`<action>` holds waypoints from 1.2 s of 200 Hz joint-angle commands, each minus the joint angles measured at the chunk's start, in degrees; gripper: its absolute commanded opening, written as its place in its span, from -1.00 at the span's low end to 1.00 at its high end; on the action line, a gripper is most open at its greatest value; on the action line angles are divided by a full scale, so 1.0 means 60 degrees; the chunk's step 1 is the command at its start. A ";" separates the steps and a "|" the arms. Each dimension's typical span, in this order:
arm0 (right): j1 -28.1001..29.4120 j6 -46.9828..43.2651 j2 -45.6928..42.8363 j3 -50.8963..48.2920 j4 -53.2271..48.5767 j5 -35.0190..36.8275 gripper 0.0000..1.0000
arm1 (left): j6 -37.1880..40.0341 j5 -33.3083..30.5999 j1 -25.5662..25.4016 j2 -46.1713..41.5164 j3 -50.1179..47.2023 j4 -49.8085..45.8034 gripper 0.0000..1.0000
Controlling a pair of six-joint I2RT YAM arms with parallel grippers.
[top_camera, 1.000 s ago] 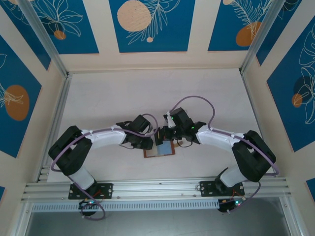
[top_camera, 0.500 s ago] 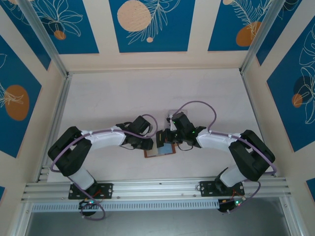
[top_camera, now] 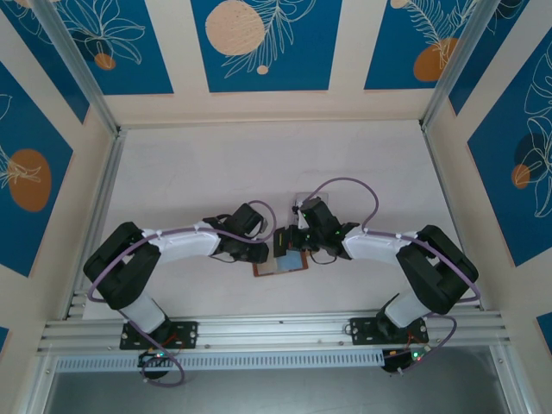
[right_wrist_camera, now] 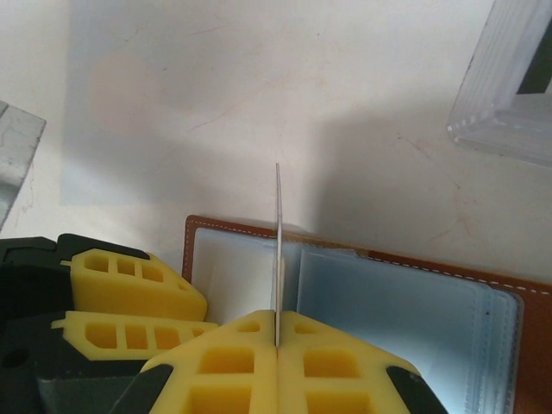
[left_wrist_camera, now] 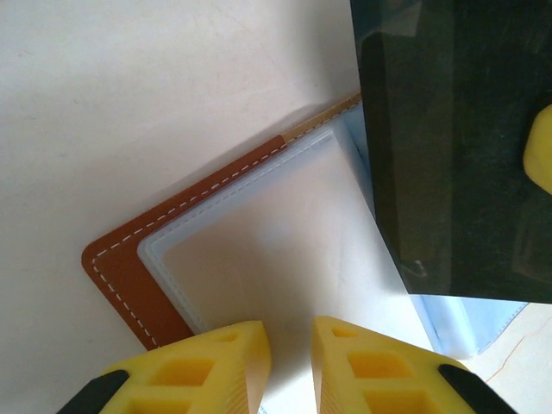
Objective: Put the credit cards into the card holder
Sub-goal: Insert the credit card into the card slot.
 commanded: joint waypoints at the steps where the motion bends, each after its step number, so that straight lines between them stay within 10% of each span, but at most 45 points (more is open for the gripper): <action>1: 0.0090 0.0118 0.0212 -0.0257 0.0076 0.0021 -1.00 | -0.0128 -0.0315 -0.0150 0.0561 -0.0502 -0.0642 -0.53; 240: 0.0590 0.0057 0.0617 -0.0983 -0.1640 -0.0617 -1.00 | -0.0167 -0.0397 -0.0153 0.0655 -0.0568 -0.0636 -0.53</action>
